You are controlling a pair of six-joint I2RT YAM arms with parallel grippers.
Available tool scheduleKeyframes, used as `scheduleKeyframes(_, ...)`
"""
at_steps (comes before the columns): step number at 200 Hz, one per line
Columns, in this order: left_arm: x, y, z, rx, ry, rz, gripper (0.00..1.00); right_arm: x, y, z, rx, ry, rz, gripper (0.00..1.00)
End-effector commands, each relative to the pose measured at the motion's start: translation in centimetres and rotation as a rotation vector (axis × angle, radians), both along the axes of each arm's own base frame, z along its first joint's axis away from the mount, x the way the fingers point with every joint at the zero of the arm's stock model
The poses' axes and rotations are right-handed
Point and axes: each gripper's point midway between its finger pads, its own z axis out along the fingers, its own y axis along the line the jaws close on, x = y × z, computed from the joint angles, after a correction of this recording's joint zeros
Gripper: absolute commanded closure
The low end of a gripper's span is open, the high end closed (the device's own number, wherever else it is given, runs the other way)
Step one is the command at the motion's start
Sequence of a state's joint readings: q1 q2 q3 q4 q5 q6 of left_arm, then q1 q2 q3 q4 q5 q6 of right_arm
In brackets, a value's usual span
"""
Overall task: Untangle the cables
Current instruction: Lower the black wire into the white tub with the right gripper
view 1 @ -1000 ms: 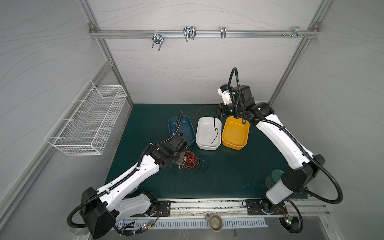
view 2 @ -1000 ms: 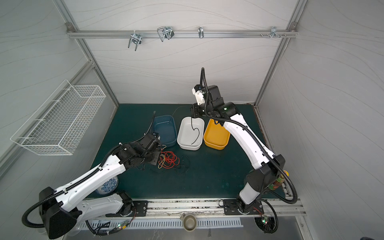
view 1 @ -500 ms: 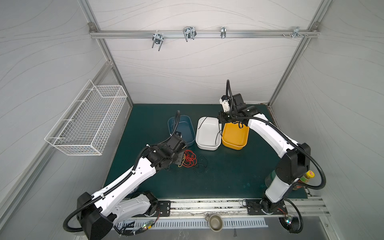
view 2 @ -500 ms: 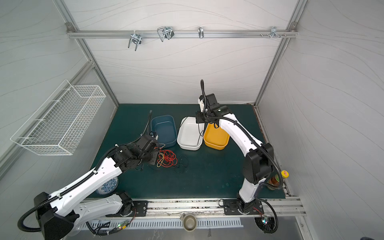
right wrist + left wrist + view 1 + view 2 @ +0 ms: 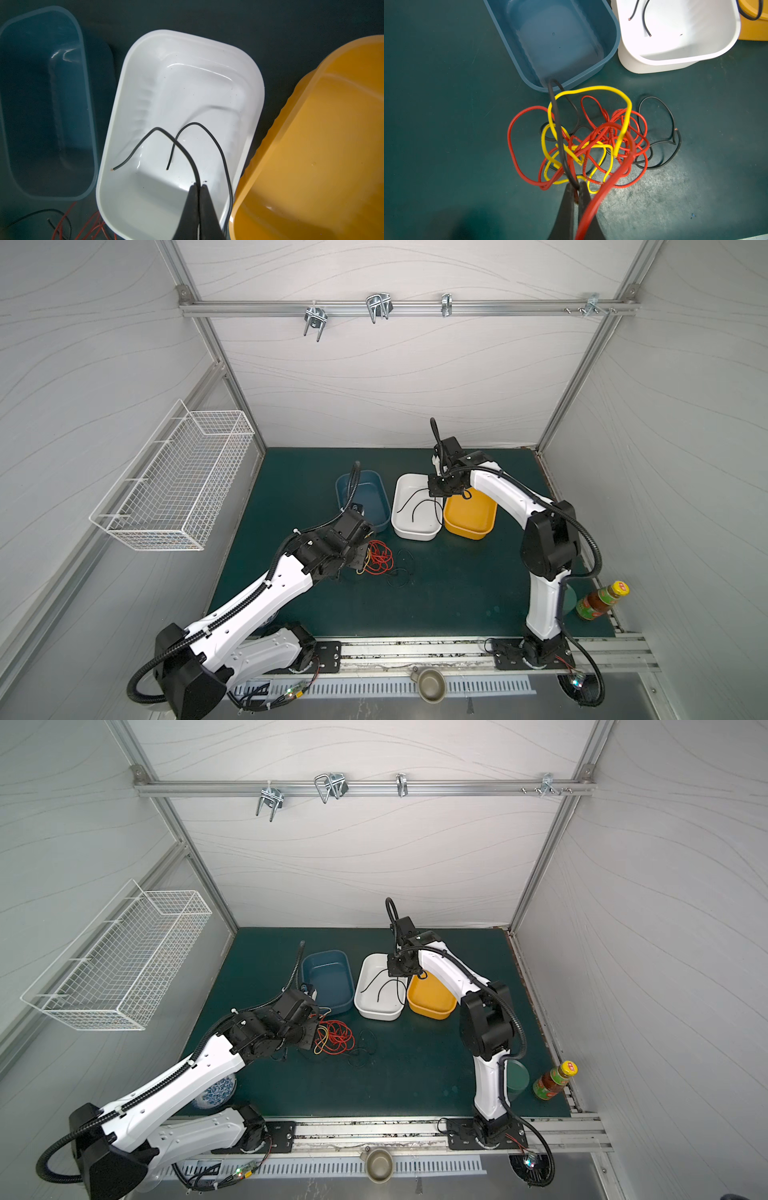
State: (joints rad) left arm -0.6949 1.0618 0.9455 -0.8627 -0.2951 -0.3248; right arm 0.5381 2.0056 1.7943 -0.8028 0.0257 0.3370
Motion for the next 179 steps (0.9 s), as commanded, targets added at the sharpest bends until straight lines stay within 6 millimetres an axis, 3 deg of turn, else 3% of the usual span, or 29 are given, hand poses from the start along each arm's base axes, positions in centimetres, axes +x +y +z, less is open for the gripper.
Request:
scheduleKeyframes(1,0.6,-0.6,0.6,-0.024,-0.034,-0.004,1.00,-0.8,0.3,0.0,-0.070,0.018,-0.014,1.00)
scheduleKeyframes(53,0.6,-0.7,0.4,-0.024,-0.027,-0.007,1.00,0.4,1.1,1.5,-0.128,-0.042,-0.089,1.00)
scheduleKeyframes(136,0.5,-0.7,0.3,-0.026,-0.022,-0.011,1.00,-0.7,1.5,-4.4,-0.208,0.070,-0.106,1.00)
scheduleKeyframes(179,0.5,-0.8,0.3,-0.028,-0.022,-0.012,1.00,-1.2,1.7,-4.7,-0.196,0.071,-0.089,1.00)
